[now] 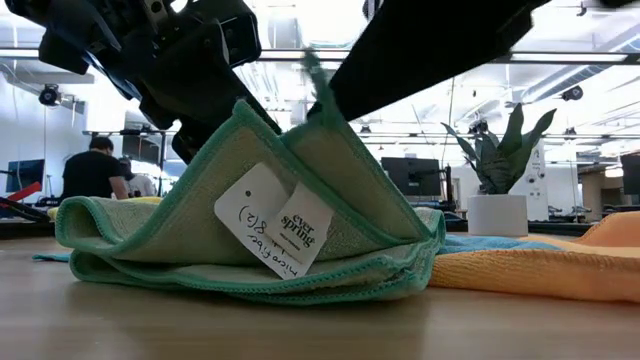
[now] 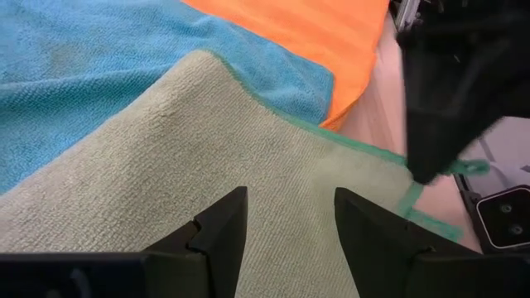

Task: Fold microfiber towels
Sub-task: Fold the green towel

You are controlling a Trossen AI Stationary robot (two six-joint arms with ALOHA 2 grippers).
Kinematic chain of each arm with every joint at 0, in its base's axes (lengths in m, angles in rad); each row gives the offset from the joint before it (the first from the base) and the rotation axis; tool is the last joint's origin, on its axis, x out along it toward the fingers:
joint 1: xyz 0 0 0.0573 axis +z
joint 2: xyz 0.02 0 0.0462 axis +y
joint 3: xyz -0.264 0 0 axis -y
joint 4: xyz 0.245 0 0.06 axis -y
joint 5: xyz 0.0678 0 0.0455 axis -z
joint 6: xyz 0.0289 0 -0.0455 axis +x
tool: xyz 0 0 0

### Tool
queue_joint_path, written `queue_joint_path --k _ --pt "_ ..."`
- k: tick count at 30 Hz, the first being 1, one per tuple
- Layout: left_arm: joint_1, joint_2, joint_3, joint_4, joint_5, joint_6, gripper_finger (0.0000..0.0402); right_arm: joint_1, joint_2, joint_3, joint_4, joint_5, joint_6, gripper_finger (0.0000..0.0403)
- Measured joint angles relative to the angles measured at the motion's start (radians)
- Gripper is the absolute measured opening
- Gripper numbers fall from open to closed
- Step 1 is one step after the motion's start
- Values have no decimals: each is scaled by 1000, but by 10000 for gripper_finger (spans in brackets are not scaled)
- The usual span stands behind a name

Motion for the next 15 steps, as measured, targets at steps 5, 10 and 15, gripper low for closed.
queue_joint_path --k 5,10,15 --pt "0 0 0 0 0 0 167 15 0 -39 57 -122 28 9" --pt "0 0 2 -1 0 0 167 50 0 -77 58 -163 75 9" --pt "0 0 2 -2 0 0 167 75 0 -93 58 -232 85 9"
